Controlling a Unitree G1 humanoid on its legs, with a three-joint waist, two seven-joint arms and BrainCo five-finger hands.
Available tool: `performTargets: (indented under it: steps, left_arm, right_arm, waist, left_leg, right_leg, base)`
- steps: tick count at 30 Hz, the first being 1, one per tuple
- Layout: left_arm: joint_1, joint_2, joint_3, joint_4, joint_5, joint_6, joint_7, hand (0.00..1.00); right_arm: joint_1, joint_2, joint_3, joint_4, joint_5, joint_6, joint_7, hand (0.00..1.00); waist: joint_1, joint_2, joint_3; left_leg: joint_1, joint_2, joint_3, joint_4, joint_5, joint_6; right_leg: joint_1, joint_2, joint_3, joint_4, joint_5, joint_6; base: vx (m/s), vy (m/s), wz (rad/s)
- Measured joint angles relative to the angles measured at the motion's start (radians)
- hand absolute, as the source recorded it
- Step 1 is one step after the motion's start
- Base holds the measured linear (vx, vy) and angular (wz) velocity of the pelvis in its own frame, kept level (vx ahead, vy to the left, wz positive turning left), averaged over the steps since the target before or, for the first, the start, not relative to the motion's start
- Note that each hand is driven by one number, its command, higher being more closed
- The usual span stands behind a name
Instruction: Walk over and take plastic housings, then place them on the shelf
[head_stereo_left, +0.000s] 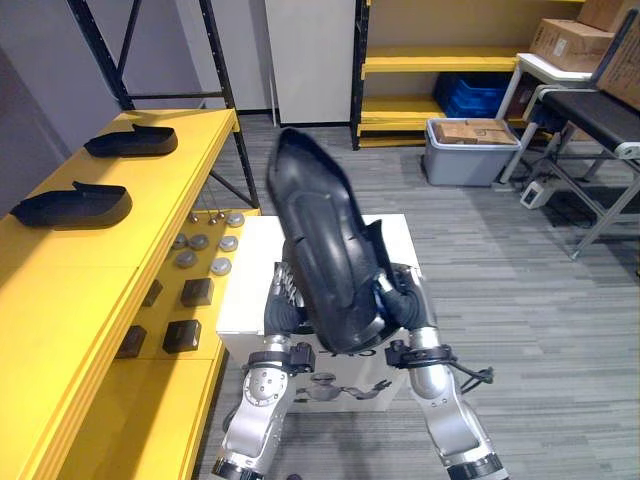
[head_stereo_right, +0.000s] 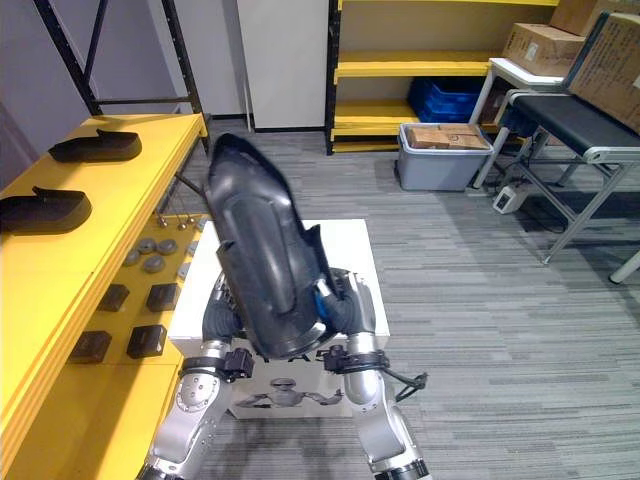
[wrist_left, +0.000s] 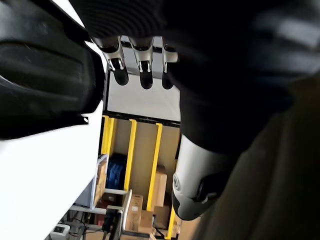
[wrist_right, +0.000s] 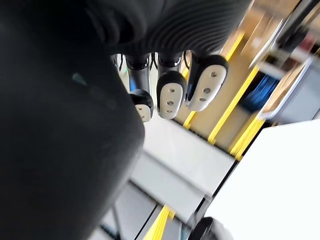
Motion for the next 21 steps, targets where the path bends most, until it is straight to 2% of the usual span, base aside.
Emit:
performTargets:
  steps: [7,11,21]
  left_arm:
    - [0.072,-0.013,0.097,-0.001,0.008,0.000,-0.003,0.00]
    - [0.085,-0.014,0.117,-0.013,0.008,-0.001,-0.003,0.00]
    - [0.095,-0.020,0.098,-0.086,-0.041,-0.028,-0.042,0.00]
  right_arm:
    - [0.016,0.000,-0.095,-0.068,0.000,0.003,-0.021,1.00]
    - [0.027,0.001,-0.128,-0.078,-0.001,0.003,-0.023,1.00]
    - [0.034,-0.003,-0.134,-0.001,-0.141,0.022,-0.008,1.00]
  waist:
    - [0.001,-0.001,-0.003]
    - [0.003,-0.001,-0.003]
    - [0.003,-0.001,-0.003]
  left_leg:
    - [-0.002,0.004,0.000,0.002,0.000,0.000]
    - [-0.003,0.004,-0.001,0.001,-0.001,-0.001]
    - [-0.007,0.004,-0.004,-0.001,-0.001,-0.002]
  right_leg:
    - [0.000,0.004,0.000,-0.002,0.001,-0.002]
    - [-0.001,0.004,-0.001,-0.002,0.002,-0.001]
    - [-0.002,0.004,-0.004,-0.002,0.002,-0.001]
  base:
    - [0.00,0.000,0.00]
    - [0.00,0.000,0.00]
    - [0.00,0.000,0.00]
